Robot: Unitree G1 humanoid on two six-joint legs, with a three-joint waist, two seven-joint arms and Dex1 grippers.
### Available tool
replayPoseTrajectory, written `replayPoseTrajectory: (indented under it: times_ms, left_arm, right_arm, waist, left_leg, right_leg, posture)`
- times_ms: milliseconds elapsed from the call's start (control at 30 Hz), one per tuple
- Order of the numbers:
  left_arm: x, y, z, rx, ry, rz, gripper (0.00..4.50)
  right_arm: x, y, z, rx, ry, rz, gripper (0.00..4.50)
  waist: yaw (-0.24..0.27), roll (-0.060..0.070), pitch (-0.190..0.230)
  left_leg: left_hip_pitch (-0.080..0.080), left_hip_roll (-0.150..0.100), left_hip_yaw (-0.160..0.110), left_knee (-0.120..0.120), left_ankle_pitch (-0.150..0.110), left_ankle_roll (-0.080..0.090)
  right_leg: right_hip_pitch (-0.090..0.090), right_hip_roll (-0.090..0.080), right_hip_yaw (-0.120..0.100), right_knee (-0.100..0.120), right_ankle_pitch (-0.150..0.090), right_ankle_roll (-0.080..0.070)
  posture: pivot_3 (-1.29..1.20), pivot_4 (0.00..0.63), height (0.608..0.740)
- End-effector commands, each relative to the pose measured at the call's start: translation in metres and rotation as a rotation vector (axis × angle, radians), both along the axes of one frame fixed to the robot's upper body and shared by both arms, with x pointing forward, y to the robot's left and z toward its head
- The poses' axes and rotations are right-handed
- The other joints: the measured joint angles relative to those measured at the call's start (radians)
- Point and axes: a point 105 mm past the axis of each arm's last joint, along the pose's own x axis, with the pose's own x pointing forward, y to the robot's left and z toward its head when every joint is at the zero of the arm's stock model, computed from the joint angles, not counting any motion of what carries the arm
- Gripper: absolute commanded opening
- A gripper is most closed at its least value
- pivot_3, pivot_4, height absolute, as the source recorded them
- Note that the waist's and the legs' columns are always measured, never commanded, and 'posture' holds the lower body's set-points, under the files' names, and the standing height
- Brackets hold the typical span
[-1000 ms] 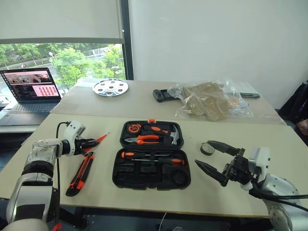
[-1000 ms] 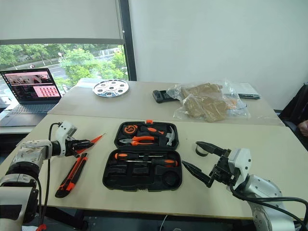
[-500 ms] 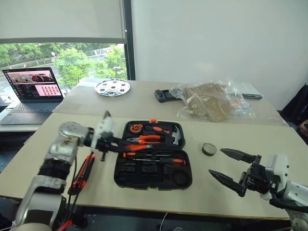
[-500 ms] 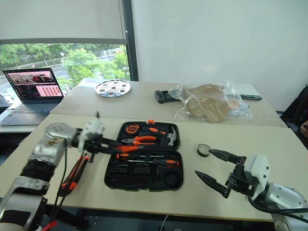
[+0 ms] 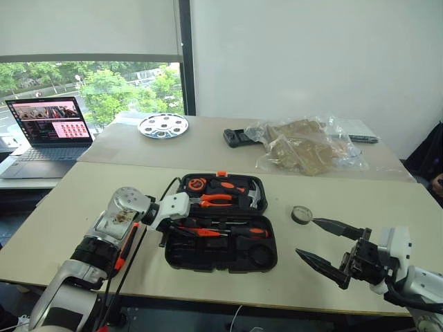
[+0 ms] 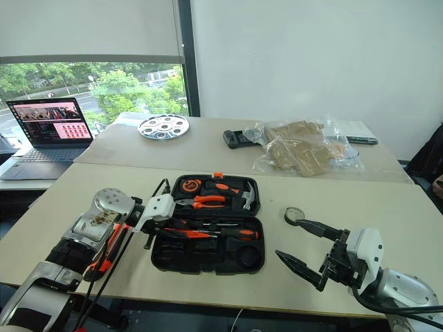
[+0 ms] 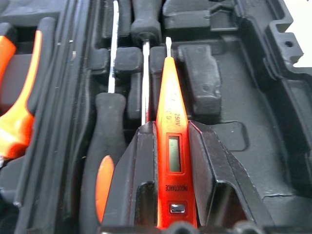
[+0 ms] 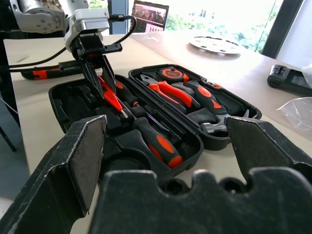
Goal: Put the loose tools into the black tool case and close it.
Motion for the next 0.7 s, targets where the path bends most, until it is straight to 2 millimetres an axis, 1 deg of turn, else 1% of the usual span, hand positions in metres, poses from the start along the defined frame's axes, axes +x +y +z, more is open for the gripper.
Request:
replayPoseTrajectory:
  times_ms: [33, 133, 267, 367, 433, 467, 533, 633, 667, 700]
  left_arm:
    - [-0.006, 0.0, -0.007, 0.037, 0.015, -0.006, 0.46]
    - [-0.007, 0.004, -0.015, 0.084, 0.021, 0.017, 0.46]
    - [0.0, 0.012, -0.022, 0.159, -0.001, 0.083, 0.46]
    - [0.001, 0.014, -0.023, 0.188, -0.005, 0.09, 0.46]
    - [-0.002, 0.019, -0.026, 0.236, 0.009, 0.077, 0.46]
    - [-0.004, 0.02, -0.027, 0.255, 0.018, 0.076, 0.46]
    - [-0.007, 0.019, -0.028, 0.255, 0.034, 0.07, 0.46]
    - [-0.007, 0.009, -0.024, 0.179, 0.038, 0.076, 0.46]
    - [-0.006, 0.005, -0.021, 0.14, 0.024, 0.073, 1.46]
    - [-0.006, 0.001, -0.017, 0.103, 0.01, 0.068, 1.58]
  right_arm:
    - [-0.001, 0.002, 0.009, 0.009, -0.047, 0.001, 4.5]
    - [0.0, 0.003, 0.008, 0.011, -0.049, 0.0, 4.5]
    - [0.0, 0.004, 0.009, 0.017, -0.055, 0.002, 4.5]
    - [0.0, 0.005, 0.01, 0.018, -0.057, 0.004, 4.5]
    - [0.0, 0.005, 0.011, 0.02, -0.06, 0.007, 4.5]
    - [0.0, 0.006, 0.011, 0.022, -0.062, 0.008, 4.5]
    - [0.001, 0.006, 0.011, 0.024, -0.063, 0.01, 4.5]
    - [0.002, 0.007, 0.012, 0.027, -0.064, 0.012, 4.5]
    - [0.002, 0.007, 0.012, 0.028, -0.064, 0.013, 4.5]
    - [0.002, 0.008, 0.012, 0.029, -0.064, 0.013, 4.5]
  waist:
    - [0.0, 0.0, 0.0]
    - [0.001, 0.0, 0.0]
    - [0.002, 0.001, 0.0]
    - [0.002, 0.001, 0.0]
    - [0.0, 0.001, 0.0]
    - [-0.002, 0.001, -0.001]
    - [-0.007, 0.002, -0.001]
    - [-0.01, 0.004, -0.002]
    - [-0.01, 0.005, -0.003]
    - [-0.01, 0.006, -0.003]
  left_leg:
    - [0.0, 0.0, 0.0, 0.0, 0.0, 0.0]
    - [0.0, 0.0, 0.0, 0.0, 0.0, 0.0]
    - [0.002, 0.0, 0.0, 0.0, 0.0, 0.001]
    - [0.005, 0.0, 0.0, 0.0, -0.002, 0.003]
    - [0.008, 0.0, 0.0, -0.001, -0.006, 0.01]
    - [0.009, 0.0, 0.0, -0.002, -0.006, 0.01]
    - [0.01, 0.0, 0.0, -0.002, -0.006, 0.01]
    - [0.011, 0.001, 0.0, -0.003, -0.006, 0.009]
    - [0.011, 0.001, 0.0, -0.004, -0.005, 0.009]
    - [0.011, 0.001, 0.0, -0.004, -0.005, 0.009]
  right_leg:
    - [0.0, 0.0, 0.0, 0.0, 0.0, 0.0]
    - [0.0, 0.0, 0.0, 0.0, 0.0, 0.0]
    - [0.002, 0.0, 0.0, 0.0, 0.0, 0.0]
    - [0.009, -0.001, 0.0, -0.001, -0.001, 0.002]
    - [0.015, -0.001, 0.0, -0.001, -0.002, 0.003]
    - [0.015, -0.001, 0.0, -0.001, -0.002, 0.003]
    - [0.015, -0.001, 0.002, -0.001, -0.002, 0.003]
    - [0.016, 0.0, 0.003, 0.0, -0.002, 0.003]
    - [0.016, 0.0, 0.003, 0.0, -0.002, 0.003]
    - [0.015, 0.0, 0.003, 0.0, -0.002, 0.003]
  posture:
    - [0.0, 0.15, 0.74]
    - [0.0, 0.15, 0.74]
    - [0.0, 0.15, 0.74]
    - [0.0, 0.15, 0.74]
    - [0.0, 0.15, 0.74]
    - [0.0, 0.15, 0.74]
    - [0.0, 0.15, 0.74]
    - [0.0, 0.15, 0.74]
    - [0.0, 0.15, 0.74]
    - [0.0, 0.15, 0.74]
